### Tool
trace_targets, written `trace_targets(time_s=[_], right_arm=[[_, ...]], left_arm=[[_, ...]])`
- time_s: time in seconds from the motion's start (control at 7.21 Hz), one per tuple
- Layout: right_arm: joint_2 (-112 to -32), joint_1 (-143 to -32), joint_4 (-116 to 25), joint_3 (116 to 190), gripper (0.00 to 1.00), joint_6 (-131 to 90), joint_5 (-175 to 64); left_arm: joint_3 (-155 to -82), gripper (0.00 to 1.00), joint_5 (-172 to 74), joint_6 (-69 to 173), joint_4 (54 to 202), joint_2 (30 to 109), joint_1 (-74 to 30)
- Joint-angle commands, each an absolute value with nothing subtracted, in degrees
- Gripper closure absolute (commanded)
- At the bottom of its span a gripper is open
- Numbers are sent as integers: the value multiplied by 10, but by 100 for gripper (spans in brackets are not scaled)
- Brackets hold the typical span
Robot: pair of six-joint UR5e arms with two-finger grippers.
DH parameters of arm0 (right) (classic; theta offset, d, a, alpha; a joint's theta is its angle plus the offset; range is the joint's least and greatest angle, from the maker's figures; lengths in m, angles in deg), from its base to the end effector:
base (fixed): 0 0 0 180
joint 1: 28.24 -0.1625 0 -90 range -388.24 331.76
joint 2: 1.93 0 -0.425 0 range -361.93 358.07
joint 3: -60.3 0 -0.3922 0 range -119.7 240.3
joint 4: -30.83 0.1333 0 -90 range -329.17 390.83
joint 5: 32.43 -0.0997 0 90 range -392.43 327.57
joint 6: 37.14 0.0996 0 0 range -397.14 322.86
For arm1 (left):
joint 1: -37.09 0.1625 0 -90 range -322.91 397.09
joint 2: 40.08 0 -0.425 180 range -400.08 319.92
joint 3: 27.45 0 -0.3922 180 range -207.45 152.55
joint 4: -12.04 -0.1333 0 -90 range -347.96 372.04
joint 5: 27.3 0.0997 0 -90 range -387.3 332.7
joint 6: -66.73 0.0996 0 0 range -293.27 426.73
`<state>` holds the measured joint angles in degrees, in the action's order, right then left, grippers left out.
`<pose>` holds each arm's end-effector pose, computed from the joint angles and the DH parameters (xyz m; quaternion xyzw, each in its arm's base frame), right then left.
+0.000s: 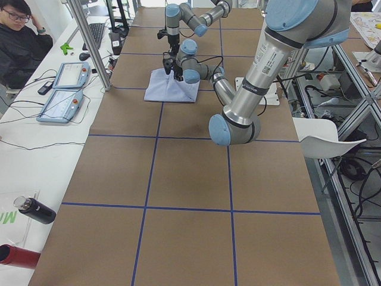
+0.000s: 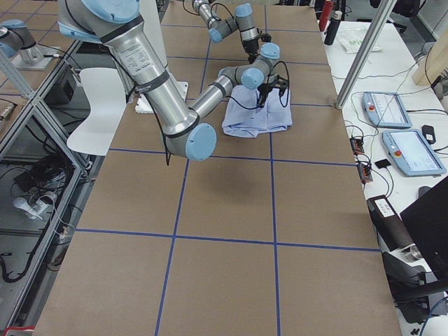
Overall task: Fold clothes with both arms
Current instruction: 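Fold the held edge over onto the shirt's far edge with both grippers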
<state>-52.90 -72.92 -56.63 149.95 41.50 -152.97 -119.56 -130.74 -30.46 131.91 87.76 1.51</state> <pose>-0.4434 -0.5547 0.2464 -0.0581 -0.4156 0.1701 0.8916 0.4944 -0.4891 0.1861 0.0463 0.5745 -0.2346 0.7828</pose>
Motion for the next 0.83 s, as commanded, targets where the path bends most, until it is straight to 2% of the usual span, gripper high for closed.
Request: trace_targets(time_s=[0.0,0.28,0.69], right_arm=[[-513,-752,-566,1489,100,402,-1533],[-503,-763,-566,1478,100,392,-1543],[-467,-775,-565,1423,100,372,-1543]], left_arm=[[-1120,100,-1307,-299,1373,909,-4],[-1119,100,-1326,-291,1371,910,-29],[-1102,100,-1339,-280,1373,910,-50]])
